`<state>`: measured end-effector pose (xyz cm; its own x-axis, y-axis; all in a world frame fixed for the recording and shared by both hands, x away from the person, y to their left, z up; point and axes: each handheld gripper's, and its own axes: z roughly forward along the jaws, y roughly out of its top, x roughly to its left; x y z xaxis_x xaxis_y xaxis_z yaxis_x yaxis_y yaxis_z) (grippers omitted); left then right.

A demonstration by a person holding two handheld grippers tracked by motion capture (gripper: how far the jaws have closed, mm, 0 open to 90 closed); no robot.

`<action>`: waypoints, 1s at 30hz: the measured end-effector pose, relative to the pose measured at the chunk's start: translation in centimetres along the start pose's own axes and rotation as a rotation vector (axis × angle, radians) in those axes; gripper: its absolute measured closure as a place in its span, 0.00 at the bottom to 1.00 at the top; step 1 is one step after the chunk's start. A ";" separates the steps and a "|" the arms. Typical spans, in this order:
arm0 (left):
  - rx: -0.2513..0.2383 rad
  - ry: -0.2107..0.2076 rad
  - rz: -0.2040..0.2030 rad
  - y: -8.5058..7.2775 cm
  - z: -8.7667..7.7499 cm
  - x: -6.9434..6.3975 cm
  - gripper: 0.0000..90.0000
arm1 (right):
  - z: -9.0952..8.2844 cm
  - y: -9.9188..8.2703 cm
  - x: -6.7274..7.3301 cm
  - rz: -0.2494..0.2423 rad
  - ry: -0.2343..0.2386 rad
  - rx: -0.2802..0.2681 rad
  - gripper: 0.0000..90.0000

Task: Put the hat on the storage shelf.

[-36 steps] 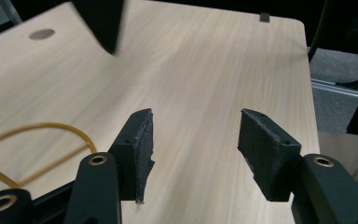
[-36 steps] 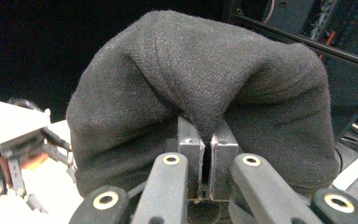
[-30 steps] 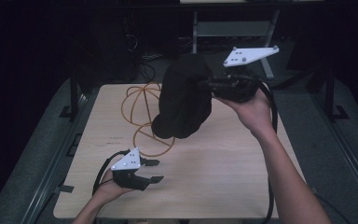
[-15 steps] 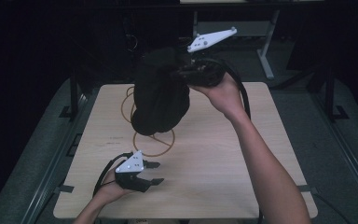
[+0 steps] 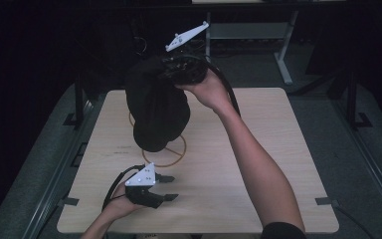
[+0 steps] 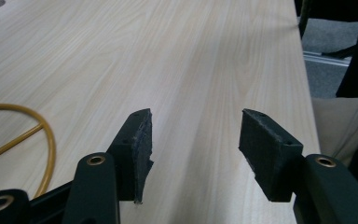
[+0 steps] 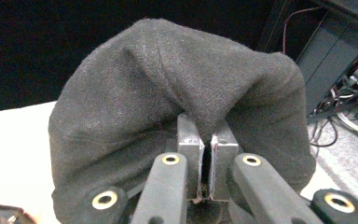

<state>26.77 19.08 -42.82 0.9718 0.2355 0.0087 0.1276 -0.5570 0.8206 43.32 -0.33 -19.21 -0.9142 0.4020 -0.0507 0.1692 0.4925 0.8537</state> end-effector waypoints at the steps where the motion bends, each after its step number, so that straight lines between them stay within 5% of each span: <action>1: -0.001 -0.001 -0.003 0.0 0.1 -0.1 0.49 | 0.3 0.1 -0.1 0.011 0.005 0.002 0.96; 8: 0.003 -0.010 0.002 0.1 0.4 -0.3 0.49 | 2.7 0.6 -0.1 -0.005 -0.002 0.023 0.95; 16: 0.009 -0.028 0.029 0.1 0.9 -0.6 0.49 | 5.9 0.4 -0.7 0.047 0.021 -0.013 0.91; 21: 0.014 -0.040 0.035 0.2 1.1 -0.9 0.48 | 7.9 0.1 -0.6 0.077 0.041 0.048 0.68; 30: 0.018 -0.047 0.043 0.3 1.1 -1.1 0.47 | 8.6 -0.3 -0.6 0.104 0.074 0.080 0.48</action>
<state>25.92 17.76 -43.27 0.9846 0.1741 0.0164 0.0891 -0.5801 0.8097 46.99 5.88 -23.93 -0.9146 0.3970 0.0767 0.2903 0.5128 0.8079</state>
